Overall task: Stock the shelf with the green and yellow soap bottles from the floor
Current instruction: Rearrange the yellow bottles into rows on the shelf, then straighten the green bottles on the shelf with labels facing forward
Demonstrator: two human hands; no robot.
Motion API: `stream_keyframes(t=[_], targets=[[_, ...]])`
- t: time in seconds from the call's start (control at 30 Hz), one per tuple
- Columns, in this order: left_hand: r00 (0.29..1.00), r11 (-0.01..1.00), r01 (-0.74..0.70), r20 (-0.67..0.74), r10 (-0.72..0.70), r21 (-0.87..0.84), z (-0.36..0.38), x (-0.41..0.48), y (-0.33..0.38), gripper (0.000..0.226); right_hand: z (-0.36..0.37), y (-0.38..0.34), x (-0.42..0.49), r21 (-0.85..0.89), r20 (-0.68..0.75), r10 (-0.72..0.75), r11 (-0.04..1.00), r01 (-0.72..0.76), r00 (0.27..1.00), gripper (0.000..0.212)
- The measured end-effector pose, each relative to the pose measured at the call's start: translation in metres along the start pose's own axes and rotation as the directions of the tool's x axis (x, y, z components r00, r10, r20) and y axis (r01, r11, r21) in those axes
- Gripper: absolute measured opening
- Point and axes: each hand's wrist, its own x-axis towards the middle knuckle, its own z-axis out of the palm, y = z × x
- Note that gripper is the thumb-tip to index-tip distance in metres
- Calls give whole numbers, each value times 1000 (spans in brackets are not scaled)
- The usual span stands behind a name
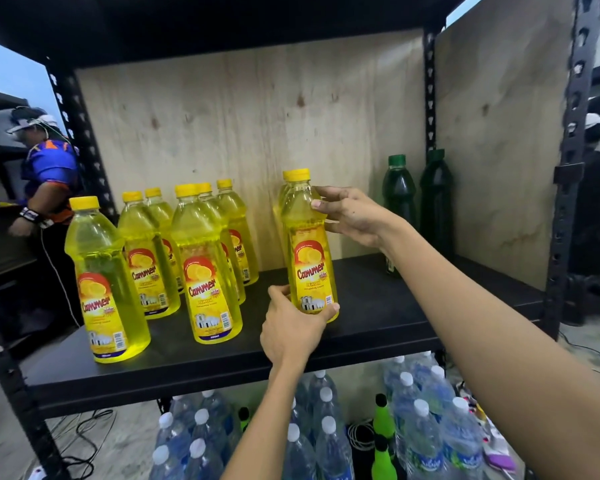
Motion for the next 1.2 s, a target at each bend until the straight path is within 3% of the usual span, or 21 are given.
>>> stream_keyframes(t=[0.2, 0.3, 0.37, 0.43, 0.53, 0.63, 0.8, 0.97, 1.1, 1.2], targets=[[997, 997, -71, 19, 71, 19, 0, -2, -5, 95, 4, 2, -7, 23, -23, -21, 1000, 22, 1000, 46], [990, 989, -138, -33, 137, -51, -7, -10, -3, 112, 1, 5, -20, -136, -91, -59, 990, 47, 994, 48], [943, 954, -275, -227, 244, -117, -6, -21, 1, 97, -13, 10, -31, -299, -212, -130, 952, 63, 968, 46], [859, 873, -465, -314, 405, -147, -1, -33, 13, 64, -34, 14, -40, -345, -371, -200, 936, 65, 907, 39], [800, 769, -599, -123, 587, -224, 22, -41, 45, 28, -62, 16, -48, -376, -541, -237, 926, 20, 807, 33], [844, 818, -478, 90, 529, -321, 56, -35, 83, 28, -87, 16, -47, -408, -603, -227, 912, -50, 765, 44], [942, 902, -102, 250, 223, -419, 117, 5, 118, 48, -116, 18, -32, -465, -626, -235, 878, -114, 744, 62], [917, 897, 106, 390, 79, -430, 155, 51, 122, 104, -132, 15, -1, -600, -570, -333, 793, -104, 751, 80], [851, 883, 121, 506, 144, -454, 174, 78, 122, 120, -142, 11, 24, -696, -530, -383, 707, -129, 756, 89], [850, 878, 42, 479, 218, -476, 188, 85, 122, 113, -146, 17, 34, -749, -510, -396, 640, -169, 763, 87]])
